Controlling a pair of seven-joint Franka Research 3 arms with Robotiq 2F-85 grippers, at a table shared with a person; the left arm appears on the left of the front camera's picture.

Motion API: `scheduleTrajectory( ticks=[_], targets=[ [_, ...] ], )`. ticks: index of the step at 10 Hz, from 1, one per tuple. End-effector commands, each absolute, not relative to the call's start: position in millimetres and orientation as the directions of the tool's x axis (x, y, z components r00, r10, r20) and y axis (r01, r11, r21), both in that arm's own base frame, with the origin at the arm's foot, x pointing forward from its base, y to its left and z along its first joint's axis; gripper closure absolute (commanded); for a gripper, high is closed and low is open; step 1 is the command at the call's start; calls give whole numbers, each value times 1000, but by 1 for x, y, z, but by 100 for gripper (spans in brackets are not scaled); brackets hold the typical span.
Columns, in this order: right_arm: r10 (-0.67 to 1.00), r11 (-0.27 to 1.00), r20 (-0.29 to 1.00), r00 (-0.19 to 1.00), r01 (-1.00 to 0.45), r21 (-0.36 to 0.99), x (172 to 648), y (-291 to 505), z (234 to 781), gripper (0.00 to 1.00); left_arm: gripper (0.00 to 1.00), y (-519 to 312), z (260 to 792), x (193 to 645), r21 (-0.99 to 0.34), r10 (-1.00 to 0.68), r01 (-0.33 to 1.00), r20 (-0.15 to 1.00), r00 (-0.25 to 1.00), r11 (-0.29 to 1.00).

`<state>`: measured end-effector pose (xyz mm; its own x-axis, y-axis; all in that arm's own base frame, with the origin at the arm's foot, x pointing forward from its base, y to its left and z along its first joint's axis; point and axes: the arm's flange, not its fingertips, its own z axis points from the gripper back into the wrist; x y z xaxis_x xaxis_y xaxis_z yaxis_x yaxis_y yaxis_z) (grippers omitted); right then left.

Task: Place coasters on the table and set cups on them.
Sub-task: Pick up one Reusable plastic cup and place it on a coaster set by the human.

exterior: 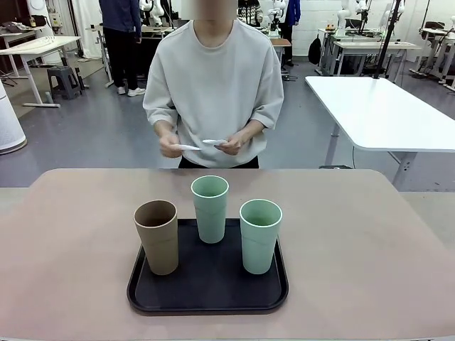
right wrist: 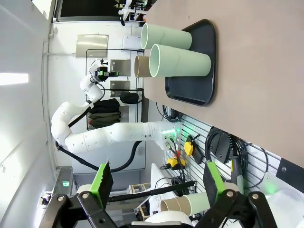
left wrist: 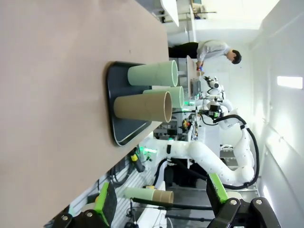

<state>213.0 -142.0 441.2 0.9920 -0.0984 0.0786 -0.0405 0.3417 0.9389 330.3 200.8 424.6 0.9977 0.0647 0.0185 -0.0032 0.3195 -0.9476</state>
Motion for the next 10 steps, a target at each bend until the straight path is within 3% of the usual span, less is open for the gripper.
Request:
scheduleTrajectory(
  ticks=[1,10],
  targets=[
    [-100,338,77,992,-39,940,213,-142,441,0,0,202,427,329,-952,65,0,21,998,308],
    [-100,338,77,992,-39,940,213,-142,441,0,0,202,427,329,-952,65,0,21,998,308]
  ],
)
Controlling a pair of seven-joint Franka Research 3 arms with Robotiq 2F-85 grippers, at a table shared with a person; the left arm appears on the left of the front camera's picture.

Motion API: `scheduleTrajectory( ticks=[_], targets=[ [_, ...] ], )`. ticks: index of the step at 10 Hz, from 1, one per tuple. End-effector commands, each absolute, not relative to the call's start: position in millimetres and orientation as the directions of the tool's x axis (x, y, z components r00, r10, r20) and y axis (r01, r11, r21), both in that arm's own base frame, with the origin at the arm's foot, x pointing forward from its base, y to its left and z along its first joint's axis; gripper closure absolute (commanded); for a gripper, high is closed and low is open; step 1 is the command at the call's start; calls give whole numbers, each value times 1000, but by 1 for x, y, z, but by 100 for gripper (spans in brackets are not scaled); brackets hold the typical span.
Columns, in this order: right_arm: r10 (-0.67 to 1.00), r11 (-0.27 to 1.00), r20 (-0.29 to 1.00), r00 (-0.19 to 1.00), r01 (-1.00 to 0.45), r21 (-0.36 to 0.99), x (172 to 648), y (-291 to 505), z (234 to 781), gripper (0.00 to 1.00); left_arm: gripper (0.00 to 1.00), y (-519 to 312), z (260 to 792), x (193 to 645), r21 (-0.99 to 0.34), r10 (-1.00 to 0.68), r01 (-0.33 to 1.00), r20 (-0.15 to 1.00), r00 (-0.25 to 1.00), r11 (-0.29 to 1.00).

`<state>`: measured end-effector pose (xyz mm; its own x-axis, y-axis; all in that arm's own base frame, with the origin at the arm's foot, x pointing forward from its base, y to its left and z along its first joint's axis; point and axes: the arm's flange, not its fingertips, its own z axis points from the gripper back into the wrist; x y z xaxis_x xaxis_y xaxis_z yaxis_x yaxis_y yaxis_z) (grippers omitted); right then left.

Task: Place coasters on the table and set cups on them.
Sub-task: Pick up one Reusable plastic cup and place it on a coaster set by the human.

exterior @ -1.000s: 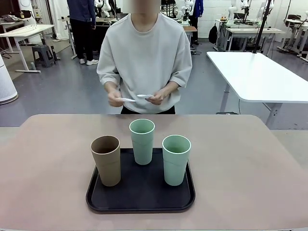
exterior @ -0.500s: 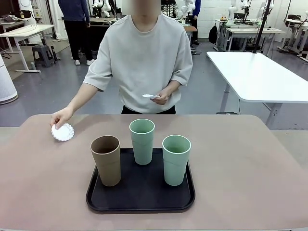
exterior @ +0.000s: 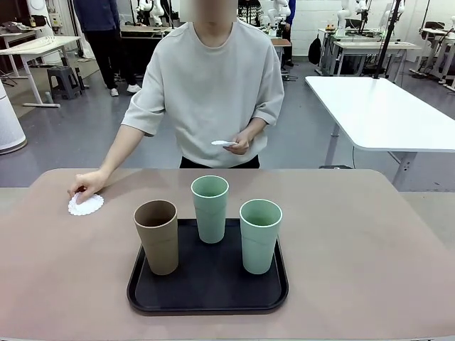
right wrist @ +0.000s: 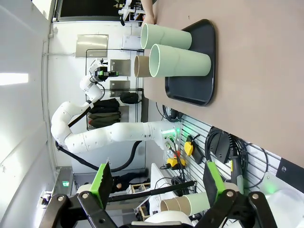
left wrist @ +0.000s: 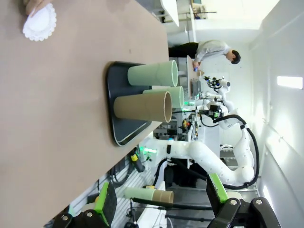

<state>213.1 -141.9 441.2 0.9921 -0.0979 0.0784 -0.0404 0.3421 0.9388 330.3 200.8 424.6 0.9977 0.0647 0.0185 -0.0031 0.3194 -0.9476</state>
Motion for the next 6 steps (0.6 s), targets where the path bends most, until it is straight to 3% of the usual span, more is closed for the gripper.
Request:
scheduleTrajectory(
  ticks=[1,6],
  targets=[
    [-100,338,77,992,-39,940,213,-142,441,0,0,202,427,329,-952,65,0,21,998,308],
    [-100,338,77,992,-39,940,213,-142,441,0,0,202,427,329,-952,65,0,21,998,308]
  ],
)
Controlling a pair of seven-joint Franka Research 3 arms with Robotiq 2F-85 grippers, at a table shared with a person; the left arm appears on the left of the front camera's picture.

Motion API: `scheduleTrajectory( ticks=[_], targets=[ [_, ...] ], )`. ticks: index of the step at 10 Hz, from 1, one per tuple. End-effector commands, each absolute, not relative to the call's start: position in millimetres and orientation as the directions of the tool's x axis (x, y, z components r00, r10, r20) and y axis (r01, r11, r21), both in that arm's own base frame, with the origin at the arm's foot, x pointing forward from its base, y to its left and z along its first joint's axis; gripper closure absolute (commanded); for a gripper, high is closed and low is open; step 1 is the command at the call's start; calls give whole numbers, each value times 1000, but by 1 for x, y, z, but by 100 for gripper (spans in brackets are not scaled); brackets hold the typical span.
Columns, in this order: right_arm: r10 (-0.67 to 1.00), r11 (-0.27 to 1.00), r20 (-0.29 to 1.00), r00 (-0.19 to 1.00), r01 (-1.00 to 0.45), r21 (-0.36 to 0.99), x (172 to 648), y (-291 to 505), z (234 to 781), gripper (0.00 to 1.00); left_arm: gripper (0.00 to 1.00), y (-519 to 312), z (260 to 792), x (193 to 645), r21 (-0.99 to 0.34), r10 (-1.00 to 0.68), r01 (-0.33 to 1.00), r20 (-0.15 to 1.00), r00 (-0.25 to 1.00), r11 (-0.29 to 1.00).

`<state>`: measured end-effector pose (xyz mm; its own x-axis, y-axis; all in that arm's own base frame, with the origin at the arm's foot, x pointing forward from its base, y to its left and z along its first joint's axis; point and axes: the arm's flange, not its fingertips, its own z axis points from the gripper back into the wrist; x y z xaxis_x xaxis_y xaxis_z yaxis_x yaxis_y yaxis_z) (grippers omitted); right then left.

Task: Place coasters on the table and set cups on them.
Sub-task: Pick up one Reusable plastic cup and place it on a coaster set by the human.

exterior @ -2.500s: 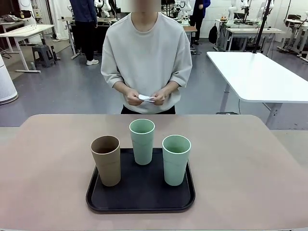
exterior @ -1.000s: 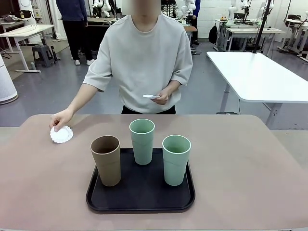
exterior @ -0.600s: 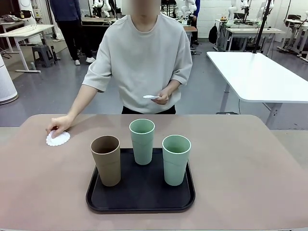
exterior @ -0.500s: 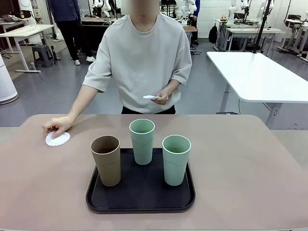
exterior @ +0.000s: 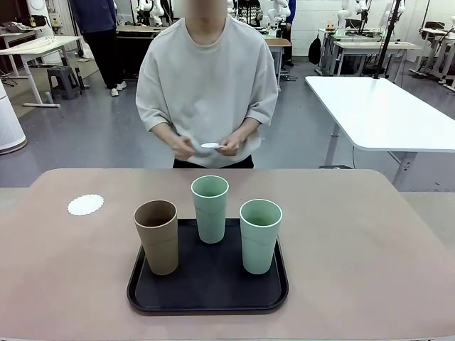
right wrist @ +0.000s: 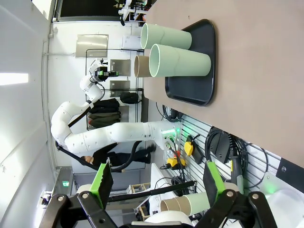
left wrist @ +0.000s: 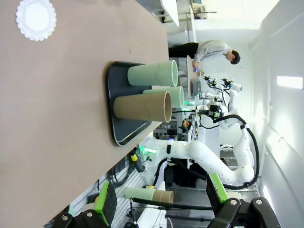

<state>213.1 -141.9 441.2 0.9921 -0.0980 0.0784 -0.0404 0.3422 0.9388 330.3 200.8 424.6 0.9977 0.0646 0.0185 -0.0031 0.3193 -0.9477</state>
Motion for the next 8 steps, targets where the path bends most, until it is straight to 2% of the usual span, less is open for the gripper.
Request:
scheduleTrajectory(
  ticks=[1,2,3,4,6,8],
  targets=[
    [-100,338,77,992,-39,940,213,-142,441,0,0,202,427,329,-952,65,0,21,998,308],
    [-100,338,77,992,-39,940,213,-142,441,0,0,201,425,330,-948,65,-3,19,998,319],
    [-100,338,77,992,-39,940,213,-142,441,0,0,196,434,343,-930,-75,177,162,984,320],
    [-100,338,77,992,-39,940,213,-142,441,0,0,178,446,353,-866,-180,312,261,948,391],
    [-100,338,77,992,-39,940,213,-142,441,0,0,140,473,362,-655,-382,558,409,829,510],
    [-100,338,77,992,-39,940,213,-142,441,0,0,94,490,375,-412,-571,720,439,694,558]
  ],
)
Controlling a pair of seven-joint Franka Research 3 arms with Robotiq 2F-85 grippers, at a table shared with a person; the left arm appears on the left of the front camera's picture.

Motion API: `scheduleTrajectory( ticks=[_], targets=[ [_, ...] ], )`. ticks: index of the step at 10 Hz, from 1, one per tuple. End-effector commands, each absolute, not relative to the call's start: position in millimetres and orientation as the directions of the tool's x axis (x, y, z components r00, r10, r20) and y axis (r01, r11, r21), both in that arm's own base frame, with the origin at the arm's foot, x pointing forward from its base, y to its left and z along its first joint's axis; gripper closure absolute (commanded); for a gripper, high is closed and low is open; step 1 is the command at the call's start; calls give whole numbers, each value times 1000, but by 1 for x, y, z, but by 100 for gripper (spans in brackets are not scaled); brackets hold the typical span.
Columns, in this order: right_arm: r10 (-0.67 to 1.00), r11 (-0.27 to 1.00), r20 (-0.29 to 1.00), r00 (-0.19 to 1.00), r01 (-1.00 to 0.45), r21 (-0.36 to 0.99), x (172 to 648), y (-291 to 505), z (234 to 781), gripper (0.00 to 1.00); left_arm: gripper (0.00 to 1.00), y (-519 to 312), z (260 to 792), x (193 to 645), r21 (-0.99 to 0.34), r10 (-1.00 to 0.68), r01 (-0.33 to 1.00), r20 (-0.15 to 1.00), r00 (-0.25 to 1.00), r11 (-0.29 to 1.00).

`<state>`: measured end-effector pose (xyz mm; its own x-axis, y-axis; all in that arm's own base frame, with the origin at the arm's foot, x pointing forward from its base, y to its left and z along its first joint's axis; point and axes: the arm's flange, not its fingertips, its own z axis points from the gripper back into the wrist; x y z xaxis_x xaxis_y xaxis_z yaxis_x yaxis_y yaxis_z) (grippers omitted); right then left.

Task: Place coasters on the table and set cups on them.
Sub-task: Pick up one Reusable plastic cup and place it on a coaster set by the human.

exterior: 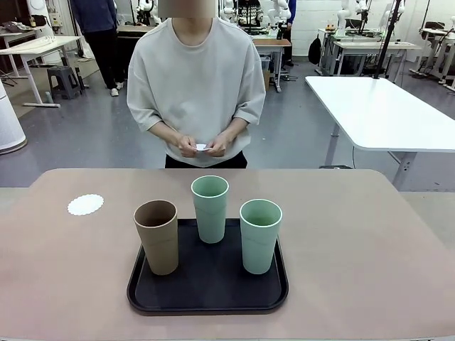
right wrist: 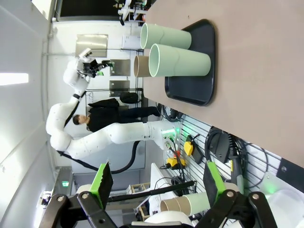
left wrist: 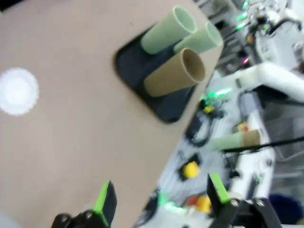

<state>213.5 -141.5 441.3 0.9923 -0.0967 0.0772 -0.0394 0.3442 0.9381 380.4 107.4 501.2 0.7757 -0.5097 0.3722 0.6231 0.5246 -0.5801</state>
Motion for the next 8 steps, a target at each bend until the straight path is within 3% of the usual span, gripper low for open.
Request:
scheduleTrajectory(
  ticks=[1,4,8],
  targets=[
    [-100,338,77,992,-39,940,213,-142,441,0,0,69,490,382,-323,-643,784,450,619,529],
    [-100,338,77,992,-39,940,213,-142,441,0,0,-7,475,391,-127,-781,901,458,424,415],
    [-100,338,77,992,-39,940,213,-142,441,0,0,-65,446,375,-79,-897,976,383,220,205]
  ],
)
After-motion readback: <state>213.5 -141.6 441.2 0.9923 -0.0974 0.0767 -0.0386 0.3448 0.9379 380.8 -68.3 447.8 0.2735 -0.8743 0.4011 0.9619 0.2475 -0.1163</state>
